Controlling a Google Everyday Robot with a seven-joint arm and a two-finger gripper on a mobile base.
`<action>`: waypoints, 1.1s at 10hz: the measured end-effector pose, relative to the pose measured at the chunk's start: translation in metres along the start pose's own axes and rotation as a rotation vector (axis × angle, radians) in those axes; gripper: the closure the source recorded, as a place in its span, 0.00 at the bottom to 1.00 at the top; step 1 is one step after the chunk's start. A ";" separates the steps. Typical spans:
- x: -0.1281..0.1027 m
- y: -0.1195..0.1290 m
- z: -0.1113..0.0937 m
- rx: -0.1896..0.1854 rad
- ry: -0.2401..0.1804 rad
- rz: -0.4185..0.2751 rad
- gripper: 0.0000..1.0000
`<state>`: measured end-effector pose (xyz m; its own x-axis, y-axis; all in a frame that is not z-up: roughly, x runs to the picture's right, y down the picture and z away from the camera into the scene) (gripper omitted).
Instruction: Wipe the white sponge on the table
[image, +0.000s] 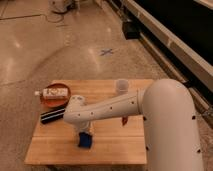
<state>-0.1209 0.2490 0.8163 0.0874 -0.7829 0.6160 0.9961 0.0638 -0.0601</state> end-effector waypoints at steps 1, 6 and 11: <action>-0.010 0.000 0.000 0.012 -0.008 0.003 1.00; -0.044 -0.035 -0.016 0.110 -0.034 -0.048 0.61; -0.042 -0.046 -0.024 0.140 -0.032 -0.073 0.36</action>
<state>-0.1703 0.2645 0.7741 0.0127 -0.7688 0.6393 0.9911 0.0946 0.0941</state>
